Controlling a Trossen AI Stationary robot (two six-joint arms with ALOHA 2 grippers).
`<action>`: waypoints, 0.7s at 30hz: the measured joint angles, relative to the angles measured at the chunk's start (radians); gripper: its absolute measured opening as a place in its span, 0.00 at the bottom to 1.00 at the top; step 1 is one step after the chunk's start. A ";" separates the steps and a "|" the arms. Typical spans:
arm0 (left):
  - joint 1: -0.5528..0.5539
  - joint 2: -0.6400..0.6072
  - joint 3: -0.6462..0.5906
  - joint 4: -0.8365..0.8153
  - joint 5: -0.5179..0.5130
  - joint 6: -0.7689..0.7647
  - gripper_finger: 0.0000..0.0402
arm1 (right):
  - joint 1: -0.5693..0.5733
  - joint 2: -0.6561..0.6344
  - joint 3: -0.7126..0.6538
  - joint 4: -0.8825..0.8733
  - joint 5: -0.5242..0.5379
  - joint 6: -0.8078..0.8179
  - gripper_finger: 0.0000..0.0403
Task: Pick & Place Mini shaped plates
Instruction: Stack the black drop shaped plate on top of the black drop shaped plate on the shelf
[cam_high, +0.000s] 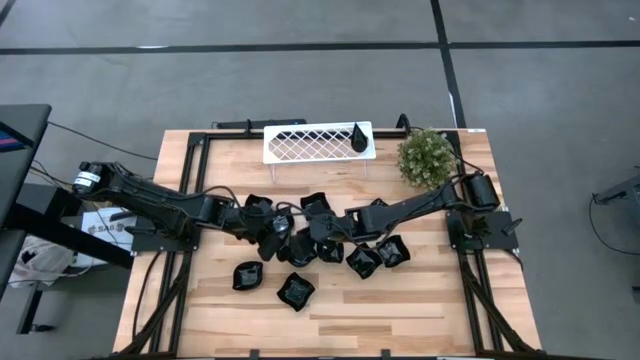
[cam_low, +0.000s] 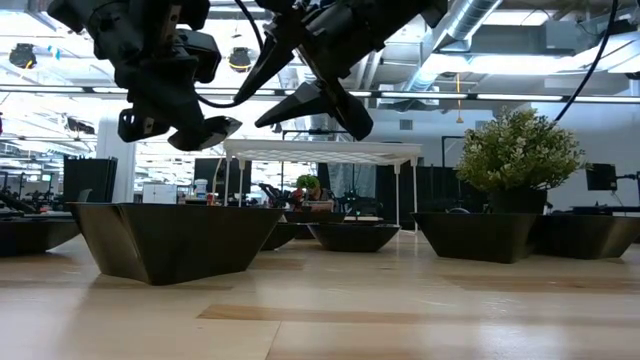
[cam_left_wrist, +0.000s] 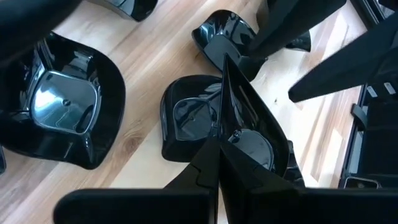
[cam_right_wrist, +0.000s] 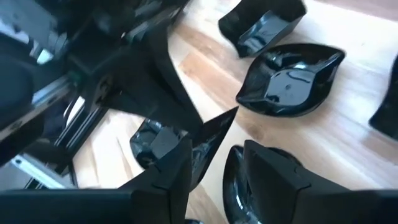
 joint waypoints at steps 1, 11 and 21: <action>0.000 0.000 0.000 0.000 0.000 0.008 0.01 | 0.000 0.000 0.000 0.001 -0.011 -0.011 0.36; 0.000 0.000 0.000 0.004 0.000 0.049 0.01 | -0.018 0.025 0.003 0.024 -0.068 -0.074 0.41; 0.000 0.000 -0.001 0.013 0.000 0.064 0.01 | -0.022 0.079 0.025 0.055 -0.122 -0.070 0.43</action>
